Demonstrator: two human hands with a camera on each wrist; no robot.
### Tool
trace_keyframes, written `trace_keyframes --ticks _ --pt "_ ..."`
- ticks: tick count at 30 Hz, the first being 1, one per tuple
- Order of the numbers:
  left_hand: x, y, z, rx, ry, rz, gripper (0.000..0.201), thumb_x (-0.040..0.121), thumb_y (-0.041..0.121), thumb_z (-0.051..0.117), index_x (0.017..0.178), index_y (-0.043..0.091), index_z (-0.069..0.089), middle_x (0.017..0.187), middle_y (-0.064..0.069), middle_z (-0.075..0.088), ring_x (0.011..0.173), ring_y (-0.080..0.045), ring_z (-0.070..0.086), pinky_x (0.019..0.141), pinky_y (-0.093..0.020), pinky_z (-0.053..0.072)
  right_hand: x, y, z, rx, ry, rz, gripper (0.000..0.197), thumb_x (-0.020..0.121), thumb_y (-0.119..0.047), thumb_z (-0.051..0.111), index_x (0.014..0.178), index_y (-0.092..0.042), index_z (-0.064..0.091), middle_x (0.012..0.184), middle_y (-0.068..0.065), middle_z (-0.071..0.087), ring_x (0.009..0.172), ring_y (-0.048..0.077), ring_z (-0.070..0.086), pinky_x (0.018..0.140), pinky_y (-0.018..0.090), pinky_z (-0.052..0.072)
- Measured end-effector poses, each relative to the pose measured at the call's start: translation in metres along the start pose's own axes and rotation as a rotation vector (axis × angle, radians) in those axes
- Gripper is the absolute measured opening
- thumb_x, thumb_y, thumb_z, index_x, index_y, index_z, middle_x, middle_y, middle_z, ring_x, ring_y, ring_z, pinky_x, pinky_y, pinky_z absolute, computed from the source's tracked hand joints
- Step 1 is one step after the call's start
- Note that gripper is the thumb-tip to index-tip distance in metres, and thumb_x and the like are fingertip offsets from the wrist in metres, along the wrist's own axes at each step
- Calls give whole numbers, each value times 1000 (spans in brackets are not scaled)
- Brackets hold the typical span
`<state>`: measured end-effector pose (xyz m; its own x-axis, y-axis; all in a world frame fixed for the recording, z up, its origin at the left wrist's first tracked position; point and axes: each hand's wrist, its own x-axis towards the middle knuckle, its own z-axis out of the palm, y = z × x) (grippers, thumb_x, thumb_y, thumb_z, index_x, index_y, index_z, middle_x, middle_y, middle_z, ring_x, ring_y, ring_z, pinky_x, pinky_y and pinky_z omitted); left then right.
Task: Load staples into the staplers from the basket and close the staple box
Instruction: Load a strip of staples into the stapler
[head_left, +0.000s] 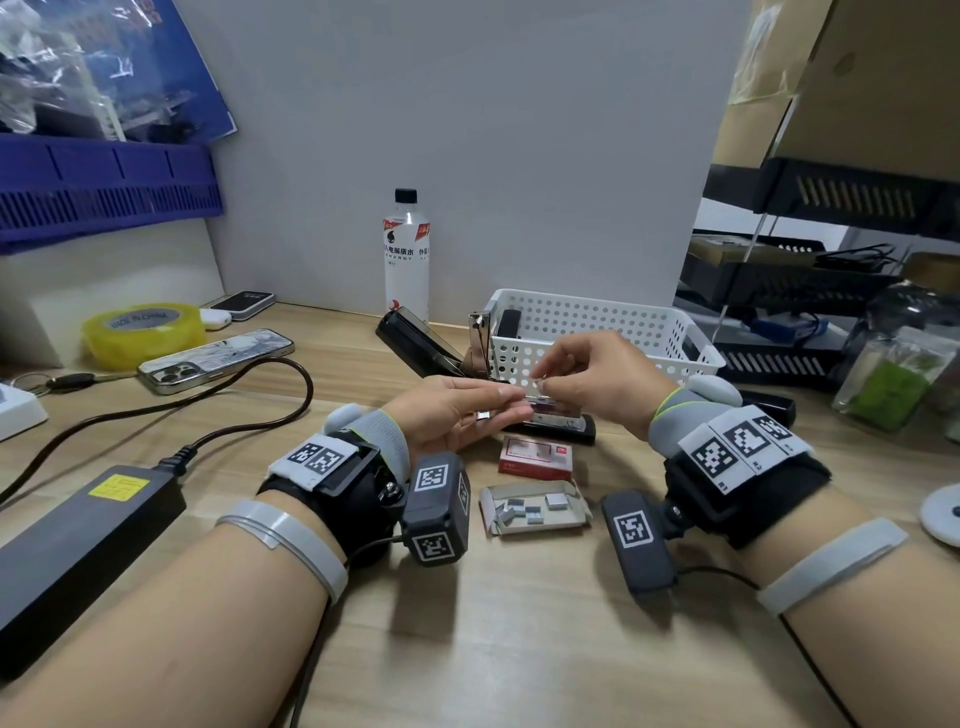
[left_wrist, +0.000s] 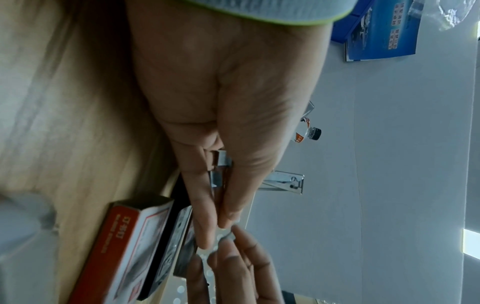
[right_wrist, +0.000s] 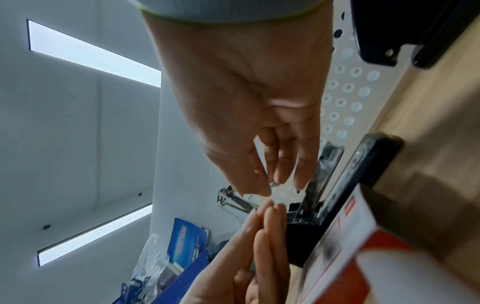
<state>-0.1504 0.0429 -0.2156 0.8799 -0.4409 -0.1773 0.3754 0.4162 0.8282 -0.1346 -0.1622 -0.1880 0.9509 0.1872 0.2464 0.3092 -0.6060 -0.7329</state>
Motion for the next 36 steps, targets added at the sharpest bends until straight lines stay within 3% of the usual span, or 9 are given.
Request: trace_keyframes --ticks 4,9,14,23,29,36 --pt "-4 1 0 22 -27 -14 28 93 -7 53 118 -17 58 119 -35 63 111 -38 66 93 -33 54 2 11 -10 -125 -23 32 11 82 -16 77 89 -23 81 80 -7 77 78 9 69 82 28 56" --pt "-5 1 0 0 -56 -47 33 94 -14 36 121 -18 54 120 -36 62 114 -41 64 96 -35 53 3 20 -8 -141 -70 66 12 80 -19 79 89 -26 82 81 -8 78 86 12 72 84 30 56" --pt "-6 1 2 -28 -45 -57 35 93 -16 32 121 -19 53 118 -38 62 114 -43 63 97 -37 51 3 22 -7 -59 -62 47 12 81 -11 79 87 -21 81 72 -9 75 72 6 67 69 20 49" --pt "-5 1 3 -18 -56 -65 41 90 -18 25 122 -19 52 122 -39 59 118 -45 59 101 -39 47 2 24 -6 -44 -75 45 13 80 -7 80 87 -18 80 70 -9 71 63 -1 61 64 16 45" --pt "-5 1 2 -10 -59 -76 42 89 -18 25 121 -19 53 123 -38 59 120 -45 58 105 -38 44 2 24 -7 -43 -84 58 15 80 -8 80 89 -20 80 79 -2 76 73 9 65 77 29 54" --pt "-5 1 3 4 -63 -68 40 91 -17 26 119 -18 54 121 -38 60 117 -44 61 100 -39 49 4 23 -8 -72 -118 76 15 80 -12 80 85 -26 80 75 -6 76 78 13 69 85 38 57"
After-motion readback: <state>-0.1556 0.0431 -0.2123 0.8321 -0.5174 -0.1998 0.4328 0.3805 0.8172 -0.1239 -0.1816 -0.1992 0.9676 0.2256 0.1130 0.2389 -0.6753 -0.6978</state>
